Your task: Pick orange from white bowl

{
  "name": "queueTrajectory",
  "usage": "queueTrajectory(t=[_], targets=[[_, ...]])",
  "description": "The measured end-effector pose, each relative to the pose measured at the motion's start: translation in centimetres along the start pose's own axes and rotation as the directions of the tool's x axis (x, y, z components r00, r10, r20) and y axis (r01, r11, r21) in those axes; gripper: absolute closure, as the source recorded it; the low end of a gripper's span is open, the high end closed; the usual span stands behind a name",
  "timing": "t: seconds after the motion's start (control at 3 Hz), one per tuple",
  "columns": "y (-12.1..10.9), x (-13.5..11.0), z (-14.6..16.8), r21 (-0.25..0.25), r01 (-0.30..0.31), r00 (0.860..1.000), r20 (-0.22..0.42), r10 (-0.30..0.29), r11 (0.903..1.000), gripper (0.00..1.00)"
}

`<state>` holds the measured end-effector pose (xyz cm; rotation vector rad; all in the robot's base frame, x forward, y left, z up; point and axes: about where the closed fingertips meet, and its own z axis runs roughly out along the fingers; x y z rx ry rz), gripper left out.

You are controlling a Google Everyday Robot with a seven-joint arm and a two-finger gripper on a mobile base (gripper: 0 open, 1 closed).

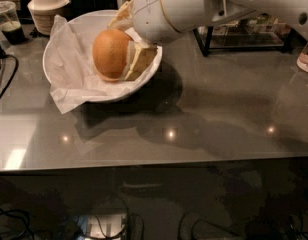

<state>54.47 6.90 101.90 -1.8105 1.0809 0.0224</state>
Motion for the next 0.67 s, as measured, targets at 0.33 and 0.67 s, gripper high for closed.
queueTrajectory(t=[0.33, 0.67], targets=[[1.0, -1.8, -0.9, 0.049, -0.024, 0.999, 0.031, 0.022, 0.9985, 1.0], [1.3, -2.0, -2.0, 0.082, -0.088, 0.995, 0.059, 0.083, 0.9928, 1.0]])
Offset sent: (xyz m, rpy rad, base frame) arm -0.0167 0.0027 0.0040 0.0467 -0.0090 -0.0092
